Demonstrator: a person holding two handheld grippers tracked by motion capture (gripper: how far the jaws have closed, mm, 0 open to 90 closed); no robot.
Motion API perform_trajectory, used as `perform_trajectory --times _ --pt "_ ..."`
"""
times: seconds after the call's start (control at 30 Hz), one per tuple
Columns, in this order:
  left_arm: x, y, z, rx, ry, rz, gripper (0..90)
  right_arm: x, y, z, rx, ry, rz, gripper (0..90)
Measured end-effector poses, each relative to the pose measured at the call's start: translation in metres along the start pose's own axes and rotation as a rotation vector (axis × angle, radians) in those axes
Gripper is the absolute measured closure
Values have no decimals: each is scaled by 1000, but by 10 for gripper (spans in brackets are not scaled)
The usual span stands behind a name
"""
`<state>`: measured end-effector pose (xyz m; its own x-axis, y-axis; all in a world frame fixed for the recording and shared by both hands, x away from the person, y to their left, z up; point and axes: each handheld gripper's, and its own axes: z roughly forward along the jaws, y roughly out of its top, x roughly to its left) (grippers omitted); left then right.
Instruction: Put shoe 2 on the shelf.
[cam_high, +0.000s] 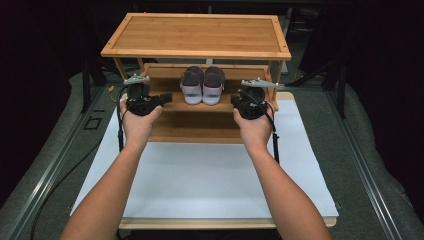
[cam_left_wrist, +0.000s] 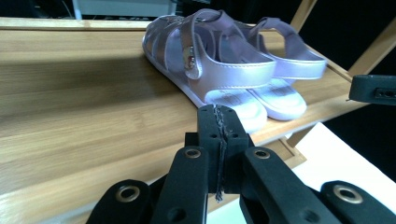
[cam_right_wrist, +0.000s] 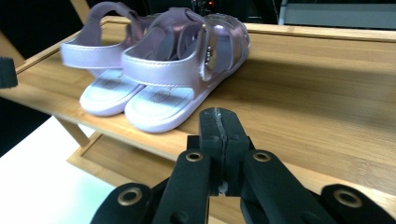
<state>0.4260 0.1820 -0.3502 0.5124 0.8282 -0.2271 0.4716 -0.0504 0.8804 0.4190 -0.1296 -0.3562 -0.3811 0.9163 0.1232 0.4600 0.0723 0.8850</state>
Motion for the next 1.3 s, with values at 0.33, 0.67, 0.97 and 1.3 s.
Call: perform_trajectory --times 0.33,0.67,0.97,1.3 --pt "4 -23 -37 -3 -32 12 889 1 -21 -30 17 41 -60 900" --pt "15 -84 -83 -31 -22 50 891 -9 -76 -84 10 39 -111 900" --pt "20 -144 -97 -1 5 14 887 -21 -139 -98 45 38 -57 897" --pt "33 -189 -82 73 25 6 853 -22 -185 -85 13 19 -113 861"
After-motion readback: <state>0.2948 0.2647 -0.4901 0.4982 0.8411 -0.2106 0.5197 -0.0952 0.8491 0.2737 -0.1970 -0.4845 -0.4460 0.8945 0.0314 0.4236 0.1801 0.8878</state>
